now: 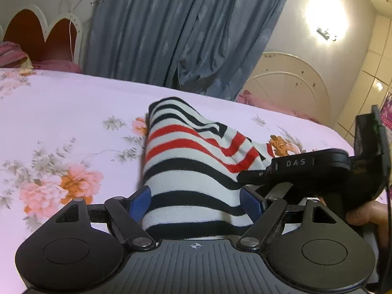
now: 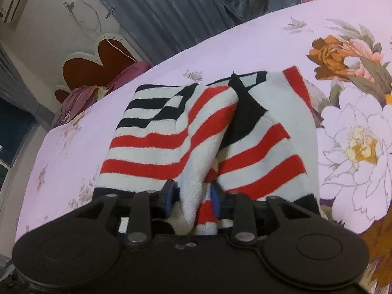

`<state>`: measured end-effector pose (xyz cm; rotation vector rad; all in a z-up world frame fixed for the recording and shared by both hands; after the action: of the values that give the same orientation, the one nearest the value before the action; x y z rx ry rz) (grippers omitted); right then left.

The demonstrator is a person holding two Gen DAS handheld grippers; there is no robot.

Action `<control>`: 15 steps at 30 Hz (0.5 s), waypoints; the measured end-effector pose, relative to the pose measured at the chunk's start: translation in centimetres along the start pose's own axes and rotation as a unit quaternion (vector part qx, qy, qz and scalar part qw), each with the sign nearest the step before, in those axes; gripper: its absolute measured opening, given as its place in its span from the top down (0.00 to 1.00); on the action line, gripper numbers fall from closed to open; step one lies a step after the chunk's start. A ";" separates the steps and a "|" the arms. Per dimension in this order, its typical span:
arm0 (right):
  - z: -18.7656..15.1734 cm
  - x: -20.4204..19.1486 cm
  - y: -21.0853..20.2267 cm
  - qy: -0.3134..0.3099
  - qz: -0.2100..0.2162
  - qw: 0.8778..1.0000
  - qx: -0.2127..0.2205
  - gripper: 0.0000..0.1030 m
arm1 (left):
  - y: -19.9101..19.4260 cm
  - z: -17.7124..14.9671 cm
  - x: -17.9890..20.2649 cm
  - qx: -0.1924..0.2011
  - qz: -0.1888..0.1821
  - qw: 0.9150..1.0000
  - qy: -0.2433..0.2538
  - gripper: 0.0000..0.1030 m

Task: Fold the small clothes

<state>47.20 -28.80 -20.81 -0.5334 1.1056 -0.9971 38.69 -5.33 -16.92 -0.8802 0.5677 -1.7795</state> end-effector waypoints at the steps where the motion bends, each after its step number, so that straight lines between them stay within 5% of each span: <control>1: 0.1 -0.1 -0.3 -0.005 -0.001 1.000 0.006 0.79 | 0.1 0.0 0.2 -0.001 0.000 1.000 -0.001 0.24; 8: 1.7 -0.7 -4.8 -0.094 -0.077 0.988 0.095 0.81 | 0.9 0.9 1.8 0.008 -0.015 1.000 0.008 0.24; 15: 1.7 3.9 -5.7 -0.089 -0.149 0.979 0.104 0.82 | 2.7 0.2 3.7 -0.009 -0.033 0.999 0.023 0.24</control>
<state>46.97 -35.07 -17.57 -0.6165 0.7643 -1.2835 39.67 -9.74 -17.63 -0.8823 0.5917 -1.8603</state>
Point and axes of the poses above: each gripper's, at about its wrist camera, not at the fingertips, and y roughly the way its jaws point, x to its right, z to its top, the point moved 9 cm from there along y, roughly the way its jaws point, and after that the axes turned 13 degrees about -x, right-handed, at the moved point
